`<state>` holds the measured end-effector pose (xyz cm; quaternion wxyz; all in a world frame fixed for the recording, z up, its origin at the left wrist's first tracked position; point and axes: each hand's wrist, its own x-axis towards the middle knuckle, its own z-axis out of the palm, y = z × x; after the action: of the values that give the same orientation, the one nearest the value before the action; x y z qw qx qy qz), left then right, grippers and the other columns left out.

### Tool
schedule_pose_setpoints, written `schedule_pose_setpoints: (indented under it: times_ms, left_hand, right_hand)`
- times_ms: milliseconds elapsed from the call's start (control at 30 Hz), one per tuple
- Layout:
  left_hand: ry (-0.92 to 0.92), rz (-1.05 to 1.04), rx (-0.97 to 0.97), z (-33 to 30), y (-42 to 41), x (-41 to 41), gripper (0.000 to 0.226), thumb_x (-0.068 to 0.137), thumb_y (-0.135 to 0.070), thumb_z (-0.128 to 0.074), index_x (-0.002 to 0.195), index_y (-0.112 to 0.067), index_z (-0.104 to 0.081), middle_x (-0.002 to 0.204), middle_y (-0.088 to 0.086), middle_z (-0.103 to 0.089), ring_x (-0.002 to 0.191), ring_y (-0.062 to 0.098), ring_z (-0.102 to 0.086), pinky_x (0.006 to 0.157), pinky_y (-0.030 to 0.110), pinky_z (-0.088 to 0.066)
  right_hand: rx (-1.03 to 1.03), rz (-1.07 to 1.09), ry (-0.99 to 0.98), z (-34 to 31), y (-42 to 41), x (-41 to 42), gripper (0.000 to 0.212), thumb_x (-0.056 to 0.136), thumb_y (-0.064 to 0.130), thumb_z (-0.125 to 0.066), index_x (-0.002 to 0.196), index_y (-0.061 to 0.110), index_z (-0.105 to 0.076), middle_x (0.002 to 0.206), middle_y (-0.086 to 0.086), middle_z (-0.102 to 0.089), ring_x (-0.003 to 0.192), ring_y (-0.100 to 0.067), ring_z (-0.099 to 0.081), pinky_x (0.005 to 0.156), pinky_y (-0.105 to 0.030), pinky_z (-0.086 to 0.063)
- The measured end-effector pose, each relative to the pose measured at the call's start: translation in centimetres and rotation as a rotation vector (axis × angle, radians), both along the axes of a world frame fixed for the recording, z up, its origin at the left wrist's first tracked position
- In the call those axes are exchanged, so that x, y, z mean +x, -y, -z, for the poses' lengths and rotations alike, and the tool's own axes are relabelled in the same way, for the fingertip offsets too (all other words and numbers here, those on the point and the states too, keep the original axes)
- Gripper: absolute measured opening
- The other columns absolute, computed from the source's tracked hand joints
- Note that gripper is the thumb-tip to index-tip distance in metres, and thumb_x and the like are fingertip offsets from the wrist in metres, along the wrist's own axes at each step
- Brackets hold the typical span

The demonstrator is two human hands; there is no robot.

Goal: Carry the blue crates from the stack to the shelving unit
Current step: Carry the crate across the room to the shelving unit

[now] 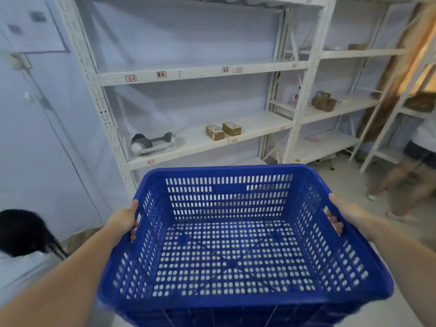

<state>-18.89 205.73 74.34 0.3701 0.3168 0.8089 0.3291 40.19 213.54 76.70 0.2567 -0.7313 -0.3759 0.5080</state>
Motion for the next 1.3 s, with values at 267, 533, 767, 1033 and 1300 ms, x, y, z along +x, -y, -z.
schedule_pose_setpoints:
  times_ms: [267,533,767,1033,1300]
  left_hand:
    - [-0.07,-0.102,-0.059,1.8,-9.0,-3.9,0.081,0.099,-0.064,-0.024,0.051,-0.005,-0.052,0.051,0.018,-0.06,0.052,0.031,-0.059,0.092,0.051,-0.052]
    - [-0.097,-0.273,-0.142,9.1,-17.4,-3.1,0.086,0.101,-0.061,-0.022,0.05,-0.002,-0.057,0.05,0.019,-0.064,0.062,0.038,-0.068,0.086,0.044,-0.05]
    - [0.036,-0.582,-0.244,22.2,-23.8,-2.3,0.075,0.103,-0.059,-0.029,0.082,0.005,-0.062,0.065,0.018,-0.059,0.058,0.03,-0.056,0.056,0.037,-0.042]
    - [0.097,-0.742,-0.333,44.1,-28.1,-4.1,0.084,0.094,-0.073,-0.028,0.084,0.001,-0.068,0.081,0.023,-0.069,0.076,0.038,-0.067,0.083,0.047,-0.055]
    - [0.072,-0.687,-0.254,62.5,-31.2,-6.0,0.073,0.089,-0.065,-0.029,0.085,-0.003,-0.067,0.064,0.017,-0.067,0.057,0.03,-0.059,0.079,0.053,-0.056]
  right_hand:
    - [-0.07,-0.072,-0.072,1.9,-15.4,-5.6,0.061,0.098,0.063,-0.042,0.081,0.005,-0.053,0.061,-0.009,-0.049,0.045,-0.022,-0.043,0.049,-0.034,-0.044]
    - [-0.119,-0.149,0.058,9.7,-31.6,-9.3,0.061,0.099,0.061,-0.038,0.079,0.007,-0.055,0.06,-0.011,-0.053,0.048,-0.025,-0.047,0.05,-0.033,-0.045]
    - [-0.077,-0.25,0.106,22.6,-43.9,-13.8,0.062,0.102,0.058,-0.034,0.074,0.007,-0.055,0.059,-0.011,-0.051,0.046,-0.025,-0.044,0.049,-0.034,-0.042]
    - [-0.12,-0.283,0.196,45.9,-52.1,-18.2,0.071,0.102,0.06,-0.034,0.067,0.002,-0.055,0.054,-0.015,-0.052,0.05,-0.028,-0.049,0.055,-0.036,-0.046]
    - [-0.106,-0.297,0.196,65.4,-55.5,-20.1,0.073,0.101,0.064,-0.033,0.071,0.001,-0.057,0.06,-0.017,-0.054,0.052,-0.03,-0.048,0.053,-0.037,-0.047]
